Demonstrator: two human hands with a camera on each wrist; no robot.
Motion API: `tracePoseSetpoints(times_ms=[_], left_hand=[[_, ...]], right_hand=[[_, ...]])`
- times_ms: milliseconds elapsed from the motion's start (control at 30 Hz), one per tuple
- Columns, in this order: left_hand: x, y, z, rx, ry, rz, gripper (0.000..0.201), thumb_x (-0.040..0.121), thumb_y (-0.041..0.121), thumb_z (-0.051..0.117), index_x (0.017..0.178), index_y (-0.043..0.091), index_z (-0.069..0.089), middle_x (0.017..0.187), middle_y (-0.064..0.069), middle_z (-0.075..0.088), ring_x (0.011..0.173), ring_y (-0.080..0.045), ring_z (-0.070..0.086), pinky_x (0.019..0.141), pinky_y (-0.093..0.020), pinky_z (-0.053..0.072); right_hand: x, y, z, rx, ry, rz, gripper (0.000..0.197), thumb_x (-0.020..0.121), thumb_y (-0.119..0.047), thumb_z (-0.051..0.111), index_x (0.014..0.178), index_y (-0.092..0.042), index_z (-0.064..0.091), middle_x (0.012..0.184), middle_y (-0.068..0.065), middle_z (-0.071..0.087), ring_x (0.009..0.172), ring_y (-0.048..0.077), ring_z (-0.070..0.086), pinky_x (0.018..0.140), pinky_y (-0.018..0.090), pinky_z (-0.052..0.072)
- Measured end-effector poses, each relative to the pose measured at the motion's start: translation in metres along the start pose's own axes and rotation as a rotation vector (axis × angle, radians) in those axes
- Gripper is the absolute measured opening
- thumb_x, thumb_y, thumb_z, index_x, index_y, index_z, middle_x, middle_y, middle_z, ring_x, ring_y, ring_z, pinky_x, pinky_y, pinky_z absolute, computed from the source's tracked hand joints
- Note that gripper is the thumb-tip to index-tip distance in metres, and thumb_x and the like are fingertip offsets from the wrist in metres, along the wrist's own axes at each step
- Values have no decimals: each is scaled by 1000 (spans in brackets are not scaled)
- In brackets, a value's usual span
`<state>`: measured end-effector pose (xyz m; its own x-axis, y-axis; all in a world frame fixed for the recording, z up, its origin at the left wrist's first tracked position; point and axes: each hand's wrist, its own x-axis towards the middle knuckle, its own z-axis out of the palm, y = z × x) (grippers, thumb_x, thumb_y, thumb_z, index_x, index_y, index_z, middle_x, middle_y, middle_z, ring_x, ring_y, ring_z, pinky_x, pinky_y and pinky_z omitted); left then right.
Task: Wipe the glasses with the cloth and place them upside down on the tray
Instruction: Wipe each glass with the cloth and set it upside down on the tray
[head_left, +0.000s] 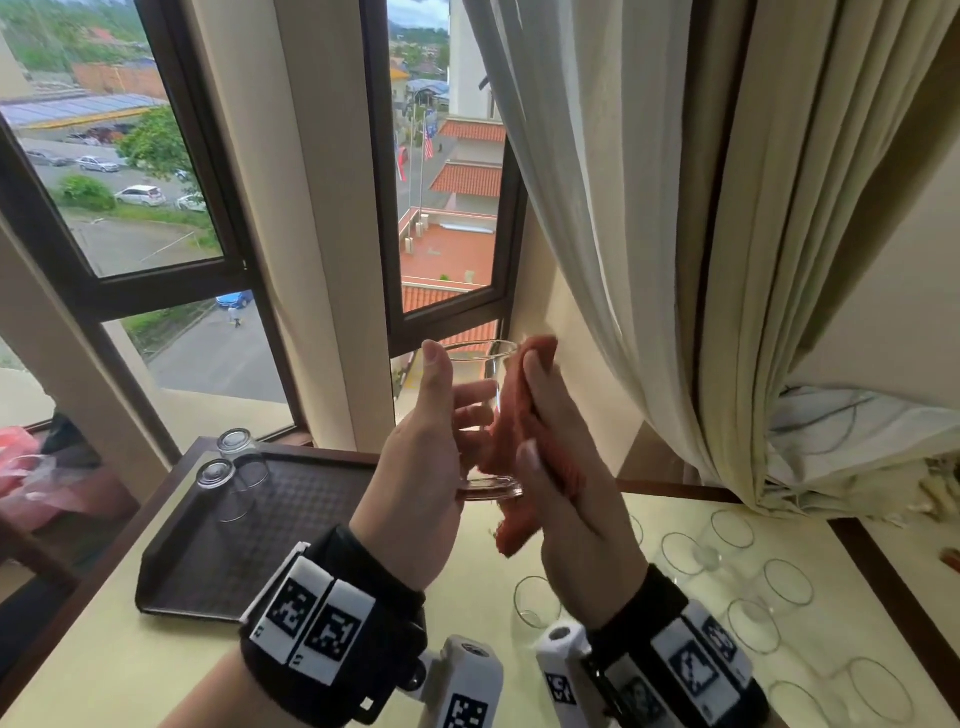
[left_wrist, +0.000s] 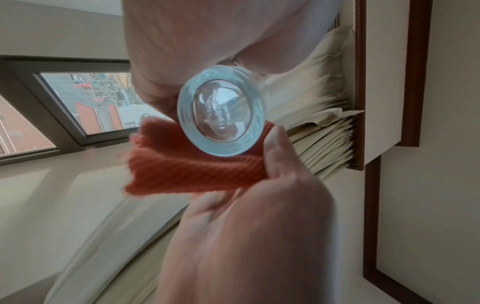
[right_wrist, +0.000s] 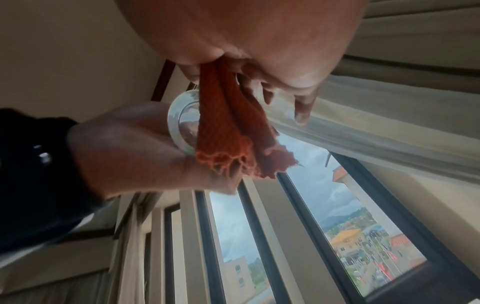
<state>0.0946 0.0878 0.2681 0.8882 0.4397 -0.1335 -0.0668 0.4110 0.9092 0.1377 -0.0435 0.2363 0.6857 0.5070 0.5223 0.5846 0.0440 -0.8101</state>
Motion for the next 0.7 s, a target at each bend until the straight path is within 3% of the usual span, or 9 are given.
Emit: tracePoseSetpoints(times_ms=[67,133,200,333,400,467,567,633,700], left_hand=[[-2,0,4,-20,-14,-11,90,87,85,42,116,5,73,95,-18,72,81,-31,73,73,-42,60],[-7,2,7,-26,-38,-10,95,89,89,40,122,7,75,115,-22,76,104,-38,76,94,-53,62],[-13,8,3,-15,-70,-9,97,83,92,43,130,13,74,124,-17,77,117,-34,75,108,-54,53],[-7,14,-10,63,-28,17,101,59,87,78,125,12,69,104,-4,81,96,-20,79,88,-37,63],[-5,15,-10,65,-29,37,96,58,78,83,121,7,67,76,1,73,70,-17,69,67,-30,62],[-9,14,-4,40,-60,39,87,63,74,78,118,7,67,78,-3,70,70,-20,67,66,-33,61],[-12,7,6,1,-80,26,77,81,73,62,119,8,70,99,-11,75,93,-27,72,90,-41,60],[-10,-1,10,-22,-46,1,84,92,80,52,128,7,72,122,-16,76,118,-33,72,111,-52,52],[-10,-2,13,-67,-31,-15,84,93,83,46,125,12,78,130,-18,74,129,-37,68,119,-57,45]], right_hand=[[10,-13,0,-5,14,-54,58,109,-32,42,165,-33,28,175,-10,20,155,46,31,102,90,30],[6,-22,4,-77,-31,-174,59,107,-21,41,164,-10,30,176,2,17,162,36,14,119,78,23],[-8,-25,9,-160,-93,-232,59,107,-22,41,161,-1,30,175,10,16,163,34,7,127,66,17],[-37,-8,9,-169,-142,-206,59,109,-27,42,163,-6,29,176,4,14,163,33,10,127,64,20],[-36,3,6,-151,-89,-138,61,108,-26,41,165,-14,26,176,-3,16,163,30,12,125,67,21],[-24,2,1,-53,-16,-52,60,109,-30,41,166,-24,26,174,-9,21,161,32,19,118,74,30],[0,-7,-5,124,60,43,58,108,-29,44,165,-32,29,174,-13,20,156,33,33,96,79,46],[10,-17,-6,44,56,-34,59,109,-27,43,166,-25,29,174,-14,18,158,41,25,114,76,34],[7,-21,-2,-113,-2,-182,58,107,-21,41,163,-9,30,175,-3,17,163,30,10,129,61,16]])
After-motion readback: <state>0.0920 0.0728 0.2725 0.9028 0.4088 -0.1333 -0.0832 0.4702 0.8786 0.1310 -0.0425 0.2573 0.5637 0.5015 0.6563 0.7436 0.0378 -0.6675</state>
